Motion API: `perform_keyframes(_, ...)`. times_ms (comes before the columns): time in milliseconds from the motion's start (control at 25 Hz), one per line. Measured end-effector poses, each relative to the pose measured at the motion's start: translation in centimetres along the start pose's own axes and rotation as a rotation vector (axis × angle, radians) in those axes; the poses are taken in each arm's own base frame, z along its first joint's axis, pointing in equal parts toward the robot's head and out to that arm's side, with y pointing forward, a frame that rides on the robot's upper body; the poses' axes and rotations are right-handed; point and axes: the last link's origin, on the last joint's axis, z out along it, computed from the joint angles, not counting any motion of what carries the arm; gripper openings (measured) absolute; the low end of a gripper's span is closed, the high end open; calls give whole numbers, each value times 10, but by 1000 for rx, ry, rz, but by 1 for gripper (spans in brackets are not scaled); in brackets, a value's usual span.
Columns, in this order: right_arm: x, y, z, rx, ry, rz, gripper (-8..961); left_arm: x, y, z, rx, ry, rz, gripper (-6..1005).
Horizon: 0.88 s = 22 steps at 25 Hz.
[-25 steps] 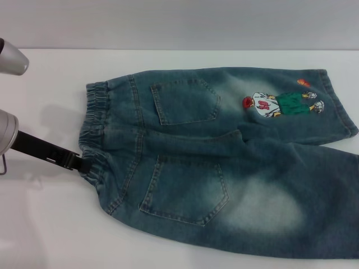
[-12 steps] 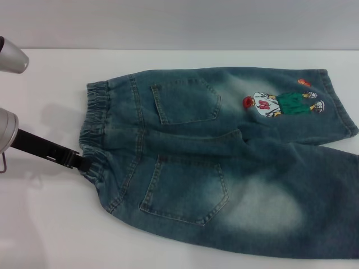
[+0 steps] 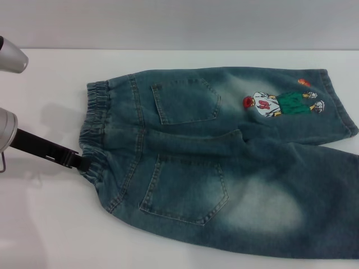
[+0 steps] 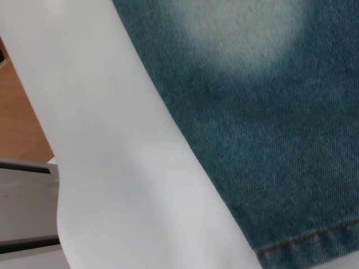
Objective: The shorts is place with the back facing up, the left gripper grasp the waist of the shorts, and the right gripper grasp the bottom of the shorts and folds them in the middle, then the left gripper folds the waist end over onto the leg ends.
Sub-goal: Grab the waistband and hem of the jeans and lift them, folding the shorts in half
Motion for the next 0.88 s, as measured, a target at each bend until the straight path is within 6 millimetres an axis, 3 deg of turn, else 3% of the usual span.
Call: perform_keyframes(880,-8,3,7,-13,12,-27,612,0,4,5,-9,-12,11,65)
